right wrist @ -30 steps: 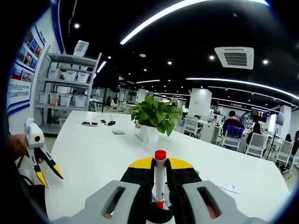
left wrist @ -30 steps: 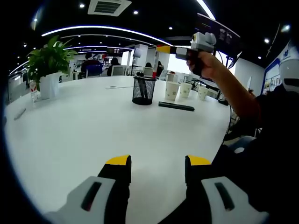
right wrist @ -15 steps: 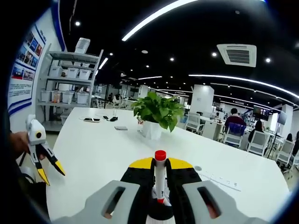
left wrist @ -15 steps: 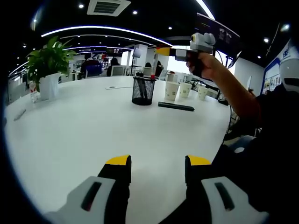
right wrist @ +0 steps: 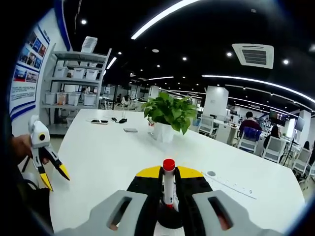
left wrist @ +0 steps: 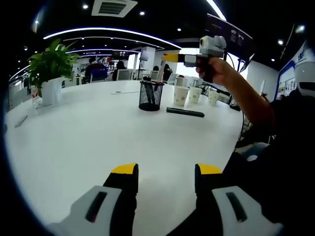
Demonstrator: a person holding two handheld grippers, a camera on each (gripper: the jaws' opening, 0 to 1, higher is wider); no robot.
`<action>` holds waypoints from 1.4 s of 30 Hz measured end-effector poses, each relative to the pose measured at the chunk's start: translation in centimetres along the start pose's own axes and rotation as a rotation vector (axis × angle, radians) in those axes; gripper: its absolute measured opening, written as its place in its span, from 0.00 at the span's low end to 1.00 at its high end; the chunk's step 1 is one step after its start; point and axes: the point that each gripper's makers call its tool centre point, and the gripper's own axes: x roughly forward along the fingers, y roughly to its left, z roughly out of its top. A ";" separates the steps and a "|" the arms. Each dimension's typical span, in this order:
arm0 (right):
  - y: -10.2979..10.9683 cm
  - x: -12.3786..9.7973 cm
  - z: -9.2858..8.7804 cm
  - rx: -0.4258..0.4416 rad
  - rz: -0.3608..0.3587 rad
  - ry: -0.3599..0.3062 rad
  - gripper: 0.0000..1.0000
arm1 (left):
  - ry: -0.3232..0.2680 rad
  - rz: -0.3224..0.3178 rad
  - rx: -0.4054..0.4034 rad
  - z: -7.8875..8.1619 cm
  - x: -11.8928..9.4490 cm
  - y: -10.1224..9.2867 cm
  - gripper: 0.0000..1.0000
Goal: Place the scattered laser pointers and whiteboard markers into the pen holder and stack the scattered paper cups together
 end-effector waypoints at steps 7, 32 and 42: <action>0.3 0.2 -0.5 -0.006 0.010 0.012 0.14 | 0.004 0.001 -0.002 -0.2 0.0 0.0 0.47; 1.2 0.9 -2.3 0.005 0.046 0.059 0.15 | 0.004 0.001 -0.003 -0.2 0.1 -0.2 0.47; 1.6 1.2 -3.0 0.006 0.064 0.082 0.16 | 0.002 0.001 -0.005 -0.2 0.1 -0.2 0.47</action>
